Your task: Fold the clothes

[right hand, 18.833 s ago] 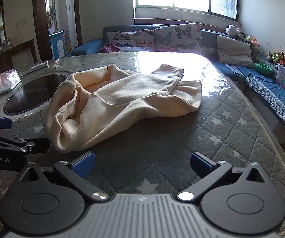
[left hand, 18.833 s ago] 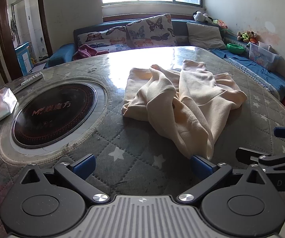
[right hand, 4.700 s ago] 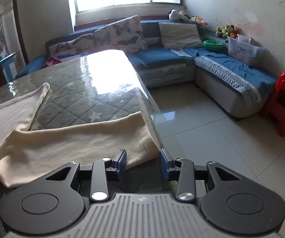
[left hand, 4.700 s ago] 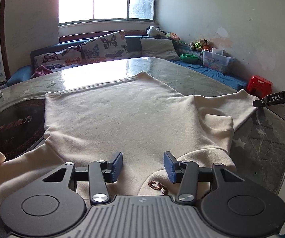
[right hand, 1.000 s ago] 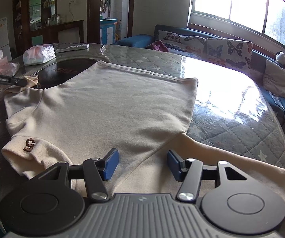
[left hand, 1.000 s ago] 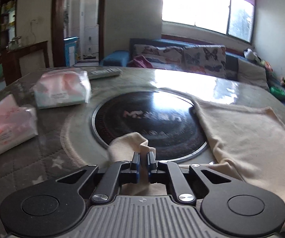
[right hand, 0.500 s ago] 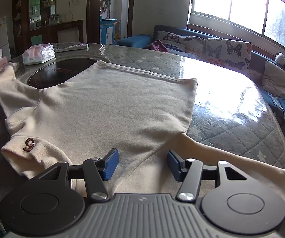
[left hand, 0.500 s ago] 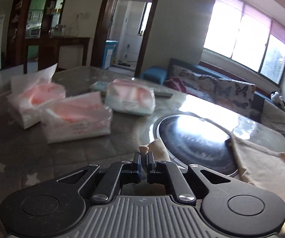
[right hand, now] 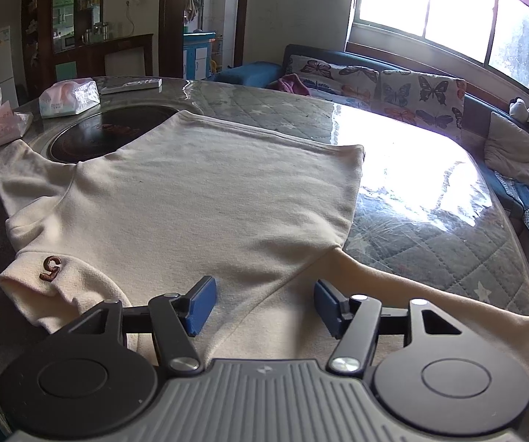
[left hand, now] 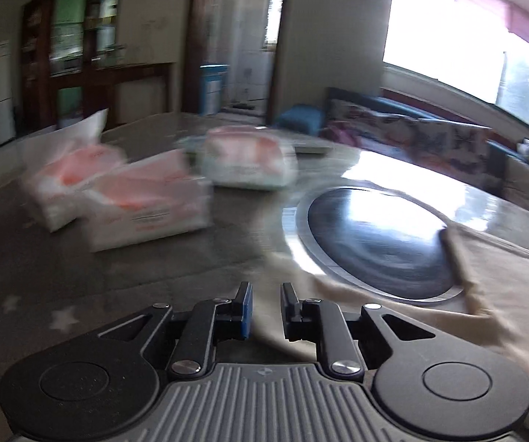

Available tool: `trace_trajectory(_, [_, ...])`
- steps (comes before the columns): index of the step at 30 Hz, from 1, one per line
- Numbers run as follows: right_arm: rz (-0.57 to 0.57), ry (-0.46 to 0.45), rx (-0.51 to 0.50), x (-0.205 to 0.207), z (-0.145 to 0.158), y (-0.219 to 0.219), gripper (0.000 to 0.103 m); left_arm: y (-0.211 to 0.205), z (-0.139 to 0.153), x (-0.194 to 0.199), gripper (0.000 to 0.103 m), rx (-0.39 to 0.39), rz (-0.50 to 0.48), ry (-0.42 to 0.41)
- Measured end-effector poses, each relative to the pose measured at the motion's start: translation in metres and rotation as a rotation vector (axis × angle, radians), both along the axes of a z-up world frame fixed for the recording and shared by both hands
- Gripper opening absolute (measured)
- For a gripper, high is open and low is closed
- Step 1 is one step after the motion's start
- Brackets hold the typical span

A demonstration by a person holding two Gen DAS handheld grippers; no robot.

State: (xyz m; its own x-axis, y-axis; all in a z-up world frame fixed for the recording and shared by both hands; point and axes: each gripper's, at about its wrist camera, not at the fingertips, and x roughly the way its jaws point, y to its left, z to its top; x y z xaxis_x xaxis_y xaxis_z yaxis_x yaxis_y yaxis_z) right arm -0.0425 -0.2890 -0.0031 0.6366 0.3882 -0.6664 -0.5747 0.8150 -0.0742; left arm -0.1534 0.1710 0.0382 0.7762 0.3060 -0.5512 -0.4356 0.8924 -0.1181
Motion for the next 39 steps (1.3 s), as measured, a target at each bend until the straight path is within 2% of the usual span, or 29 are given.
trace_trajectory(3, [-0.004, -0.001, 0.003, 0.0, 0.0, 0.0, 0.063, -0.034, 0.0, 0.016, 0.018, -0.05, -0.165, -0.014])
trace_trajectory(6, [-0.009, 0.0, 0.008, 0.0, -0.001, -0.001, 0.067, -0.063, -0.004, 0.037, 0.018, -0.101, -0.285, -0.009])
trace_trajectory(11, [-0.015, 0.002, 0.016, 0.001, -0.001, -0.002, 0.069, -0.094, -0.012, 0.064, 0.017, -0.165, -0.42, -0.023])
trace_trajectory(16, [-0.016, 0.004, 0.022, 0.001, -0.002, -0.003, 0.07, -0.093, -0.024, 0.08, 0.017, -0.182, -0.391, 0.012])
trace_trajectory(23, [-0.019, 0.005, 0.028, 0.001, -0.003, -0.004, 0.074, -0.062, -0.03, 0.068, 0.017, -0.215, -0.348, -0.006])
trace_trajectory(27, [-0.017, 0.005, 0.03, 0.002, -0.003, -0.004, 0.075, -0.046, -0.028, 0.06, 0.018, -0.209, -0.312, -0.012])
trace_trajectory(31, [-0.014, 0.005, 0.03, 0.002, -0.003, -0.004, 0.077, -0.031, -0.027, 0.05, 0.018, -0.155, -0.256, 0.008])
trace_trajectory(36, [-0.012, 0.012, 0.046, 0.003, -0.005, -0.006, 0.083, -0.024, -0.023, 0.041, 0.021, 0.011, -0.186, 0.061])
trace_trajectory(37, [-0.01, 0.009, 0.048, 0.003, -0.006, -0.006, 0.088, -0.023, -0.024, 0.04, 0.022, 0.054, -0.173, 0.078])
trace_trajectory(39, [-0.007, 0.004, 0.053, 0.002, -0.008, -0.008, 0.092, -0.016, -0.025, 0.036, 0.022, 0.072, -0.167, 0.084])
